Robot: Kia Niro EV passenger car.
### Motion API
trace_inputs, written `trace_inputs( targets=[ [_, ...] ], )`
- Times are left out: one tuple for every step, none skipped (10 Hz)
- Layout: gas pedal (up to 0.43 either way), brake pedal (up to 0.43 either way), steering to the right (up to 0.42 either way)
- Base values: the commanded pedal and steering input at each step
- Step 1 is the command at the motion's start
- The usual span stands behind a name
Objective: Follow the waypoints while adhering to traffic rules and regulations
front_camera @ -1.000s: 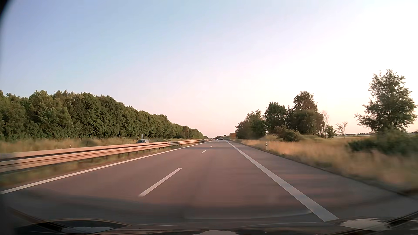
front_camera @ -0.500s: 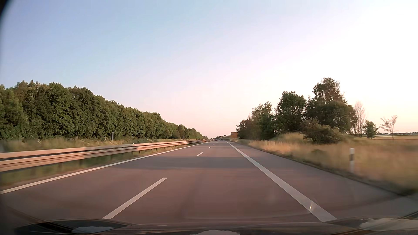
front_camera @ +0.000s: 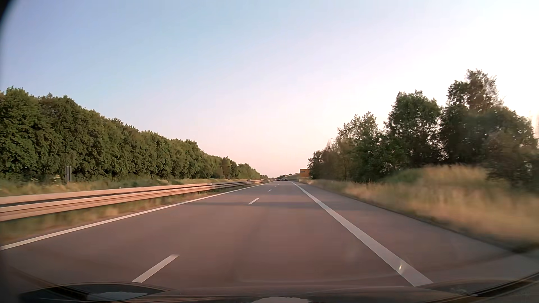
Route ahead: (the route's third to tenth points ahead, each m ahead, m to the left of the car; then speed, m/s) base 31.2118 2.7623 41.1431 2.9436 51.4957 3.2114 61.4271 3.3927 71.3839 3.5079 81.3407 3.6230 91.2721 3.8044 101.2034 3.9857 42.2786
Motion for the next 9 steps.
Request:
trace_inputs(
  targets=[
    [0.5, 0.012, -0.002],
    [0.5, 0.018, -0.002],
    [0.5, 0.018, -0.002],
    [0.5, 0.018, -0.002],
    [0.5, 0.018, -0.002],
    [0.5, 0.018, -0.002],
    [0.5, 0.018, -0.002],
    [0.5, 0.018, -0.002],
    [0.5, 0.018, -0.002]
  ],
)
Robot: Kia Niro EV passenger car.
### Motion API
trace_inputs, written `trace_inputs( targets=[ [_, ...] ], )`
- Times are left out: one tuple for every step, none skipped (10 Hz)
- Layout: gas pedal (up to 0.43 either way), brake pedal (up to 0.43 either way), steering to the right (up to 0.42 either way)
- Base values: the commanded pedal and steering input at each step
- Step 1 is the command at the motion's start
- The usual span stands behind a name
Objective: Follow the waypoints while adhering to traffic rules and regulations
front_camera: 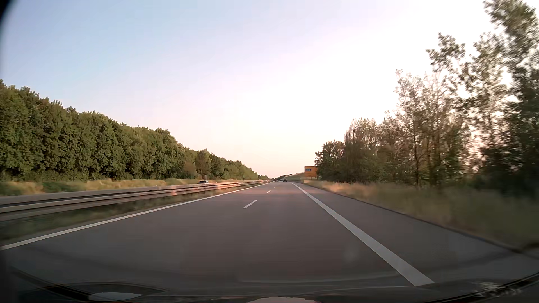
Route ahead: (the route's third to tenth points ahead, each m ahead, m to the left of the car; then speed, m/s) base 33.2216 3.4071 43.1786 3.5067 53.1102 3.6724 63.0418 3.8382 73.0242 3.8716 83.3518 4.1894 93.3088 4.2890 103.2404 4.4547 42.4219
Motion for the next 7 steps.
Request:
trace_inputs(
  targets=[
    [0.5, 0.018, -0.002],
    [0.5, 0.018, -0.002],
    [0.5, 0.018, -0.002],
    [0.488, 0.018, -0.002],
    [0.461, 0.012, -0.002],
    [0.409, 0.018, -0.002],
    [0.378, 0.018, -0.002]
  ],
)
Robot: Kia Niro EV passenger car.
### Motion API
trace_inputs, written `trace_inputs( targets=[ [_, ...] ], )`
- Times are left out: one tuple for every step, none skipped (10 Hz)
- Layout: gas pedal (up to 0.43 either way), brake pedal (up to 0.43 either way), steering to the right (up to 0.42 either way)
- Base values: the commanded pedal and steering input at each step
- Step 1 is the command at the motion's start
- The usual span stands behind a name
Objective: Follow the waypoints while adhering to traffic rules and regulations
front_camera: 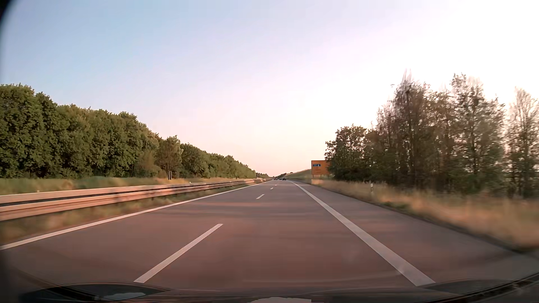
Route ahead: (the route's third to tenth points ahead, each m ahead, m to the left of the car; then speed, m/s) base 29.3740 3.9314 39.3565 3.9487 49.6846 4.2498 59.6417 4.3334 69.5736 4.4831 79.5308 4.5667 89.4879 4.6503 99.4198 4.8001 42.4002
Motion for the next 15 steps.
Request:
trace_inputs(
  targets=[
    [0.358, 0.018, -0.002],
    [0.35, 0.018, -0.002],
    [0.331, 0.018, -0.002],
    [0.311, 0.018, -0.002],
    [0.299, 0.018, -0.003],
    [0.268, 0.018, -0.002],
    [0.268, 0.018, -0.003],
    [0.26, 0.018, -0.003],
    [0.248, 0.018, -0.003],
    [0.248, 0.018, -0.003],
    [0.24, 0.018, -0.003],
    [0.228, 0.018, -0.003],
    [0.22, 0.018, -0.003],
    [0.22, 0.018, -0.003],
    [0.22, 0.018, -0.003]
  ],
)
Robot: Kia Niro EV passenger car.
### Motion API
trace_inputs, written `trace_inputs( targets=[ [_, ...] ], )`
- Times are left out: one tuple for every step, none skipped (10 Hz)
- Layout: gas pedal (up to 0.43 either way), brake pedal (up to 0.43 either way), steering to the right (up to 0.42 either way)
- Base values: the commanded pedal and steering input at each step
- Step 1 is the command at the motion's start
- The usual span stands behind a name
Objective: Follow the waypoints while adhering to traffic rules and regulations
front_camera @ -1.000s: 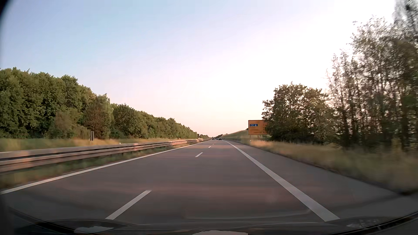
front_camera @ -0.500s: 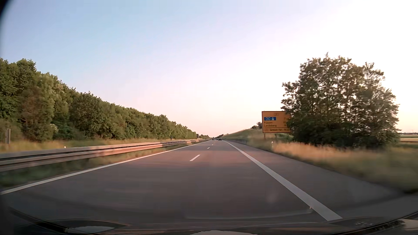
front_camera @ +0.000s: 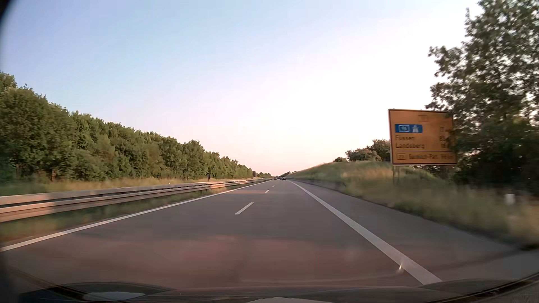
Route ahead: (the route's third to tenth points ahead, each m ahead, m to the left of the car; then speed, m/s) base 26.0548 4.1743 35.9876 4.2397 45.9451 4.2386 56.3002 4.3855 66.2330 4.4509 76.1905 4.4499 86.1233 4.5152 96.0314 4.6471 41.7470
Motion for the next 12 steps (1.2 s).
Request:
trace_inputs(
  targets=[
    [0.22, 0.018, -0.003],
    [0.22, 0.018, -0.003],
    [0.22, 0.018, -0.003],
    [0.22, 0.018, -0.005],
    [0.22, 0.018, -0.005],
    [0.22, 0.018, -0.005],
    [0.22, 0.018, -0.005],
    [0.228, 0.018, -0.005],
    [0.228, 0.012, -0.005],
    [0.228, 0.018, -0.005],
    [0.228, 0.018, -0.004],
    [0.228, 0.018, -0.004]
  ],
)
